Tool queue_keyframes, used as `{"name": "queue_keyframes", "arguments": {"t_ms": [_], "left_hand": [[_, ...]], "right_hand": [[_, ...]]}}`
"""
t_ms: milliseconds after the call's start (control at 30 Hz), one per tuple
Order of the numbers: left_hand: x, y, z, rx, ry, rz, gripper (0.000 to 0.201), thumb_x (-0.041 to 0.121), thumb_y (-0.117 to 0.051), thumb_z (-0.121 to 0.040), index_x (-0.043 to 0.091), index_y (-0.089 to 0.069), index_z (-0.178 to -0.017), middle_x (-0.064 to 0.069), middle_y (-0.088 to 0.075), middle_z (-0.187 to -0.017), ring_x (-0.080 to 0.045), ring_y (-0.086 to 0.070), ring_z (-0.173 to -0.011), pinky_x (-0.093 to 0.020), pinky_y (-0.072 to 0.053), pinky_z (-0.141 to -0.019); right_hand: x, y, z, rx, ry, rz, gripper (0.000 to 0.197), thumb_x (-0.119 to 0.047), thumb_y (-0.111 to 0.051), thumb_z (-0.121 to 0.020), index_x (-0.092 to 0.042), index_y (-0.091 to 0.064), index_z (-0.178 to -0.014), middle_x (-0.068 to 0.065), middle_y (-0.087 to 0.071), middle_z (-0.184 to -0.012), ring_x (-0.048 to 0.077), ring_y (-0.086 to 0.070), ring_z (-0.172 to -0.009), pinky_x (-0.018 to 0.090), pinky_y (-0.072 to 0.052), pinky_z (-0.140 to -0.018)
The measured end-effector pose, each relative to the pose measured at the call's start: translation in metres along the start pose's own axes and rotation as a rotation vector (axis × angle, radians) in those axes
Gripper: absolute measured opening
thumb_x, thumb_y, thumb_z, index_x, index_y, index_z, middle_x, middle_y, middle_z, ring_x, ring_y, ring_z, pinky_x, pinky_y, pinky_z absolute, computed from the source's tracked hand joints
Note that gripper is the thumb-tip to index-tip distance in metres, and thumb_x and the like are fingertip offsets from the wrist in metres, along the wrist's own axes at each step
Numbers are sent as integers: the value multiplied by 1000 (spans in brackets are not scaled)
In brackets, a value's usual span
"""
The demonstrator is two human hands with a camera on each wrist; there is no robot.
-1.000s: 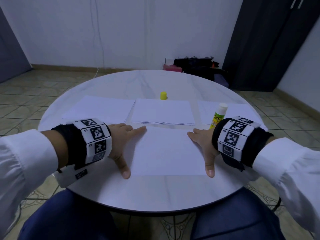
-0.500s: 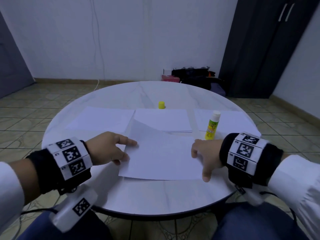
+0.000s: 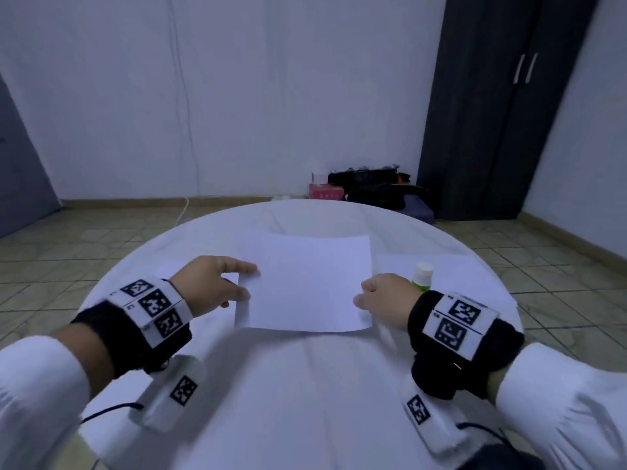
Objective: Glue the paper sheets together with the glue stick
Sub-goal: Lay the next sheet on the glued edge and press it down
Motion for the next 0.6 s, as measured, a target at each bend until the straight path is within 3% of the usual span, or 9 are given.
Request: {"name": "queue_keyframes", "arguments": {"t_ms": [33, 100, 200, 267, 333, 367, 433, 500, 600], "left_hand": [[1, -2, -11, 4, 10, -52, 34, 13, -69, -84, 35, -66, -109, 16, -64, -87, -7, -58, -60, -14, -39, -52], [2, -11, -33, -12, 36, -154, 38, 15, -68, -85, 31, -63, -120, 7, -62, -108, -5, -60, -63, -15, -40, -53], [3, -31, -62, -125, 74, -292, 51, 20, -70, -85, 25, -54, -134, -1, -63, -118, -6, -62, -68, -16, -43, -58], [1, -47, -75, -214, 99, -376, 66, 25, -73, -83, 21, -44, -142, -3, -57, -130, -16, -63, -101, -21, -45, -80], [-2, -61, -84, -276, 110, -481, 77, 32, -75, -81, 20, -36, -146, -3, -44, -144, -23, -46, -129, -28, -40, -99], [-5, -67, -87, -302, 114, -525, 82, 35, -76, -79, 19, -34, -147, -3, -41, -147, -23, -42, -133, -31, -38, -104], [-9, -77, -93, -338, 114, -606, 88, 42, -79, -74, 18, -36, -146, -2, -41, -147, -23, -42, -133, -33, -38, -106], [-11, -82, -96, -349, 97, -680, 88, 49, -80, -68, 18, -41, -141, -2, -46, -143, -23, -47, -128, -34, -41, -103], [-11, -81, -100, -329, 95, -740, 94, 55, -79, -66, 18, -39, -143, -3, -46, -143, -24, -47, -129, -36, -42, -103]], "right_hand": [[-3, 2, -8, 10, -11, 23, 14, -23, -48, -95, -14, -57, -90, 7, -53, -94, 21, -49, -87, 25, -39, -66], [-8, 7, -21, 28, -46, 52, 31, -23, -51, -93, -5, -58, -117, 13, -58, -112, 27, -56, -103, 28, -41, -78], [-13, 9, -38, -11, -93, 162, 43, -25, -58, -90, -3, -51, -126, 12, -53, -129, 27, -52, -119, 29, -43, -95], [-12, 4, -46, -52, -123, 274, 37, -32, -70, -81, -11, -58, -108, 8, -58, -116, 23, -57, -106, 32, -48, -92], [-8, 1, -56, -38, -132, 349, 27, -37, -79, -64, -19, -59, -72, -4, -66, -81, 15, -62, -74, 27, -54, -67], [-5, 0, -60, -32, -134, 359, 28, -36, -80, -57, -18, -58, -59, -10, -64, -59, 9, -60, -57, 20, -48, -52], [-5, -3, -61, -72, -124, 373, 22, -31, -82, -50, -23, -62, -44, -20, -52, -36, -1, -49, -34, 14, -34, -40], [-6, -6, -60, -115, -118, 374, 26, -26, -82, -47, -37, -60, -38, -28, -46, -34, -2, -47, -28, 16, -35, -43], [-3, -6, -72, -85, -125, 420, 26, -25, -82, -49, -19, -59, -40, -12, -51, -37, 8, -55, -46, 22, -50, -58]]}}
Point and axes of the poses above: each hand's wrist, its own z-axis away from the middle knuckle, its own y-axis out of the back of the hand, x = y × z, the point moved 9 cm from there along -z, towards the middle knuckle
